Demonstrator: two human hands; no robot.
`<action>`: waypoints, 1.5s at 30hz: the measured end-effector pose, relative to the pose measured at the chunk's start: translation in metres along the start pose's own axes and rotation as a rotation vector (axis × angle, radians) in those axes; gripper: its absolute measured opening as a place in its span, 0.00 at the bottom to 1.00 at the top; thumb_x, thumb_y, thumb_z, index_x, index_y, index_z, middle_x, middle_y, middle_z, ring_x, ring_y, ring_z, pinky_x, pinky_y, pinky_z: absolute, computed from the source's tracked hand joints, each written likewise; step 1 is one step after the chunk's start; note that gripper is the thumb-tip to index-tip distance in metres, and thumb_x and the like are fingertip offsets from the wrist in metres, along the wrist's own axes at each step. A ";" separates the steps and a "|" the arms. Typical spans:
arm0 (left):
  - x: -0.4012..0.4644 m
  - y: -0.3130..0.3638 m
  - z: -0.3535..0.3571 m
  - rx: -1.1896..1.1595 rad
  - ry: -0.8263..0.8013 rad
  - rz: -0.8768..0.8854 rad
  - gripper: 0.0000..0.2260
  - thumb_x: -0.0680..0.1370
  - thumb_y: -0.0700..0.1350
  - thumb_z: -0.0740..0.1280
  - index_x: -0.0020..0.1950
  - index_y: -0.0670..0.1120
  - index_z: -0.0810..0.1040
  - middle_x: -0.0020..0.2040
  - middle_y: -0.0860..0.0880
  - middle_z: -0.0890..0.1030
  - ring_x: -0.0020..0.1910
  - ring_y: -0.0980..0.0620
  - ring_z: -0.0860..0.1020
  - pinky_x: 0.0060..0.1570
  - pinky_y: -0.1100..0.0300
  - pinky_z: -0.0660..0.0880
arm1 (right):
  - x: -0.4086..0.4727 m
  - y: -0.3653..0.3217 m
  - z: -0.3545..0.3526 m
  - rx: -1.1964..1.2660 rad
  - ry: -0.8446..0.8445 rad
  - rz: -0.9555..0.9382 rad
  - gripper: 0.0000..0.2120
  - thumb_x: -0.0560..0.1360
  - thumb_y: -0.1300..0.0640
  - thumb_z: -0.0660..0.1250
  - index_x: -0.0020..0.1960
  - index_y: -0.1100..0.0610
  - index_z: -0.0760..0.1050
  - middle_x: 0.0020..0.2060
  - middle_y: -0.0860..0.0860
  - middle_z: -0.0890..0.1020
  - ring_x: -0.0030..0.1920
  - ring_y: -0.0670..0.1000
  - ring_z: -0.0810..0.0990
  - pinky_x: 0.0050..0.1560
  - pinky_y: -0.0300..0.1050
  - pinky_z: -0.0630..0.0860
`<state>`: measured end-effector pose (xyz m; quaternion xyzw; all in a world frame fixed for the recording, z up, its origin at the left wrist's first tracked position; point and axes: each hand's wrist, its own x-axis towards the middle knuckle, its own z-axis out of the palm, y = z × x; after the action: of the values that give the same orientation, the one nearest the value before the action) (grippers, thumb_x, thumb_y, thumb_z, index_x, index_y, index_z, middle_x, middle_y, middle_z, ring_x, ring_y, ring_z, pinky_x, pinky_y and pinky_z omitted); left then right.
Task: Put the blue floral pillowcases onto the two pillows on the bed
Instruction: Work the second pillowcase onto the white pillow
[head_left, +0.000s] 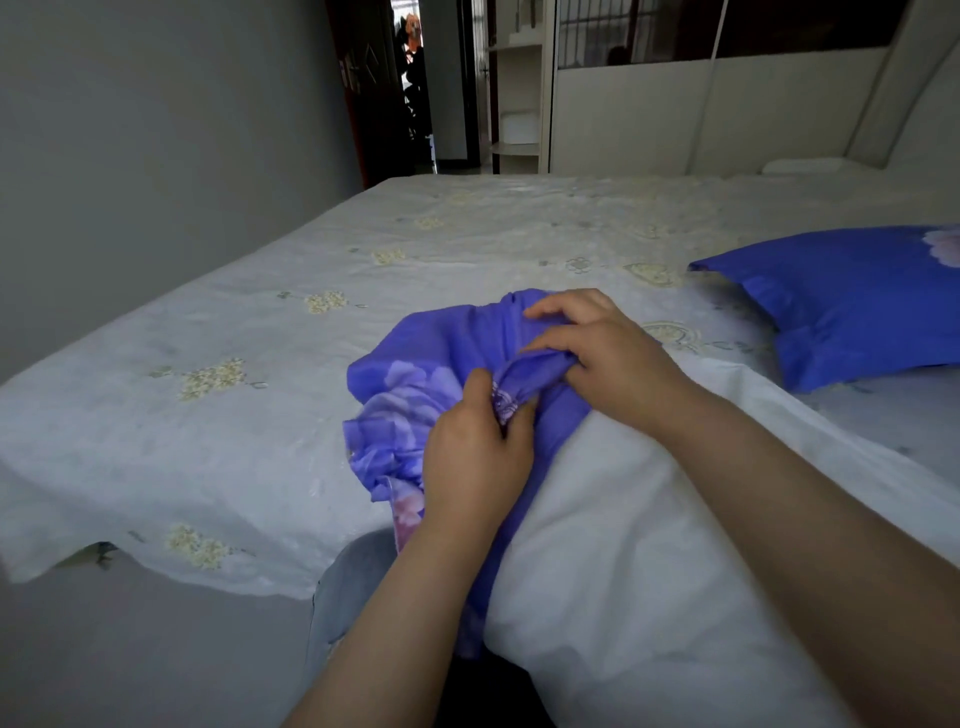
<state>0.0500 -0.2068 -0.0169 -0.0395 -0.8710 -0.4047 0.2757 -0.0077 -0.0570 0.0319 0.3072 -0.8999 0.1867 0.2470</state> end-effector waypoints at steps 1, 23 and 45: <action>0.002 -0.005 0.001 0.028 0.013 0.001 0.10 0.76 0.53 0.64 0.47 0.48 0.68 0.37 0.49 0.78 0.39 0.43 0.76 0.35 0.51 0.71 | -0.003 0.000 0.000 -0.097 0.052 -0.085 0.19 0.65 0.64 0.57 0.49 0.56 0.82 0.51 0.51 0.81 0.56 0.53 0.76 0.61 0.49 0.70; 0.006 -0.008 0.009 -0.359 0.115 -0.134 0.08 0.70 0.45 0.58 0.32 0.54 0.64 0.26 0.56 0.69 0.29 0.55 0.64 0.33 0.56 0.64 | -0.011 0.024 -0.016 0.126 -0.354 0.231 0.38 0.67 0.50 0.74 0.71 0.38 0.62 0.74 0.45 0.55 0.74 0.51 0.52 0.74 0.51 0.53; 0.046 0.004 0.029 0.380 0.078 0.309 0.20 0.67 0.42 0.67 0.60 0.44 0.75 0.56 0.44 0.75 0.52 0.42 0.75 0.40 0.53 0.73 | 0.012 0.048 0.025 0.450 0.055 0.933 0.18 0.75 0.49 0.64 0.61 0.54 0.66 0.50 0.52 0.76 0.48 0.53 0.75 0.46 0.42 0.67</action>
<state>-0.0006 -0.1904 -0.0057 -0.1041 -0.9037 -0.1880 0.3703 -0.0551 -0.0396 0.0097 -0.0861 -0.8719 0.4737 0.0889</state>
